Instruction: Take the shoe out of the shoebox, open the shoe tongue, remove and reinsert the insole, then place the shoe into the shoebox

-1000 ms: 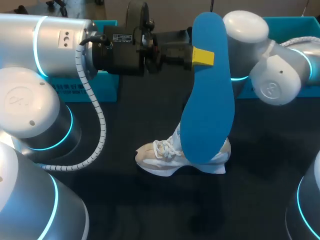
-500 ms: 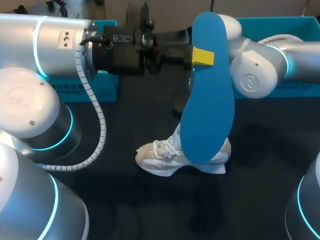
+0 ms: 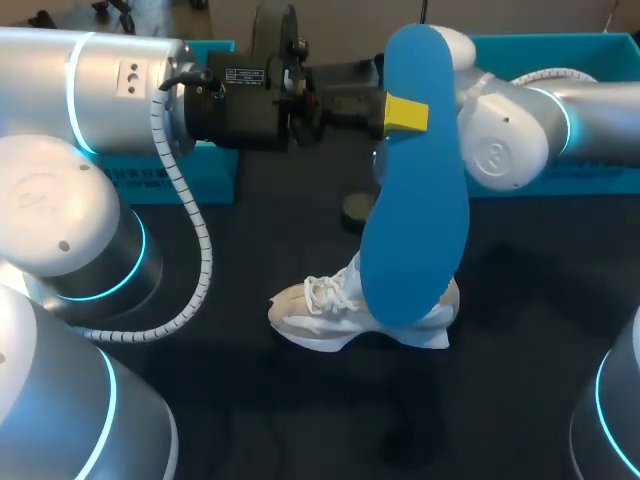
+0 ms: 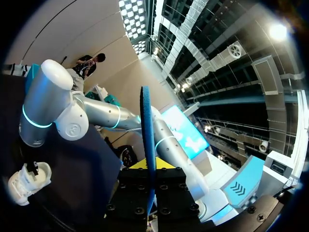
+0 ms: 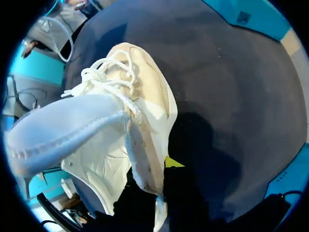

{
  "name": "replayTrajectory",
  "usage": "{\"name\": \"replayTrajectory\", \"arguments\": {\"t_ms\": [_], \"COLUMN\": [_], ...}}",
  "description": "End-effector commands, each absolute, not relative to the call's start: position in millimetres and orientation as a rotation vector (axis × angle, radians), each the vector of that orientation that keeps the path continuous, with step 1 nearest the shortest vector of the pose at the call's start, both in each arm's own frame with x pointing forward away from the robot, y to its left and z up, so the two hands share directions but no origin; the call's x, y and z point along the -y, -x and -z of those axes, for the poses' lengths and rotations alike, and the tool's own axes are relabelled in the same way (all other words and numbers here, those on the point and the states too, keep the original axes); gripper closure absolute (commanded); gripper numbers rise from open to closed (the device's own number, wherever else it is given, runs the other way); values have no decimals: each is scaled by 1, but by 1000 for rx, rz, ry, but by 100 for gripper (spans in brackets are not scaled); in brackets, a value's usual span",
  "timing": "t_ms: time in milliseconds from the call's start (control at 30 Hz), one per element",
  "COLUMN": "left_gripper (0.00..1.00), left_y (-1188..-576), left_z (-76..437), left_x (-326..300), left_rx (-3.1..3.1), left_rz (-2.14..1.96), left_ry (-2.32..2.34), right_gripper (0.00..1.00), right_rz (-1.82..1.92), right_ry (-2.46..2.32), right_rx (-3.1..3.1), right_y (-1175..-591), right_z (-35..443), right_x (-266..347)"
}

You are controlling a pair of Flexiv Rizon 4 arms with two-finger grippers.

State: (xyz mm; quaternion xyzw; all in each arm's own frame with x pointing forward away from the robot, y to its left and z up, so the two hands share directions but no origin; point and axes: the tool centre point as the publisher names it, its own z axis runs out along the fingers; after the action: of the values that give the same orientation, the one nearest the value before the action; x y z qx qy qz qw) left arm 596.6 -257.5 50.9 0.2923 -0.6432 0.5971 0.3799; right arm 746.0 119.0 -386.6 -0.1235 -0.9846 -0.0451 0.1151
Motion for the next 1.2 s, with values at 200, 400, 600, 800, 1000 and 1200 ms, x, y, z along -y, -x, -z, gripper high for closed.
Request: {"name": "replayTrajectory", "arguments": {"t_ms": [200, 400, 600, 800, 1000, 1200], "left_gripper": [100, 100, 100, 100, 100, 100], "left_y": [-596, -596, -596, -596, -596, -596], "left_z": [-49, -49, -49, -49, -49, -49], "left_x": [259, 259, 259, 259, 259, 259], "left_rx": [1638, 1638, 1638, 1638, 1638, 1638], "left_rz": [-1529, -1529, -1529, -1529, -1529, -1529], "left_ry": [-745, -745, -745, -745, -745, -745], "right_gripper": [100, 100, 100, 100, 100, 100], "right_rz": [360, 501, 518, 519, 519, 570], "right_ry": [724, 1111, 1333, 1259, 1259, 1495], "right_rx": [2724, 2618, 2469, 2511, 2511, 2406], "right_y": [-738, -734, -737, -741, -741, -739], "right_z": [347, 332, 334, 334, 334, 328], "right_x": [-118, -125, -135, -137, -137, -130]}}
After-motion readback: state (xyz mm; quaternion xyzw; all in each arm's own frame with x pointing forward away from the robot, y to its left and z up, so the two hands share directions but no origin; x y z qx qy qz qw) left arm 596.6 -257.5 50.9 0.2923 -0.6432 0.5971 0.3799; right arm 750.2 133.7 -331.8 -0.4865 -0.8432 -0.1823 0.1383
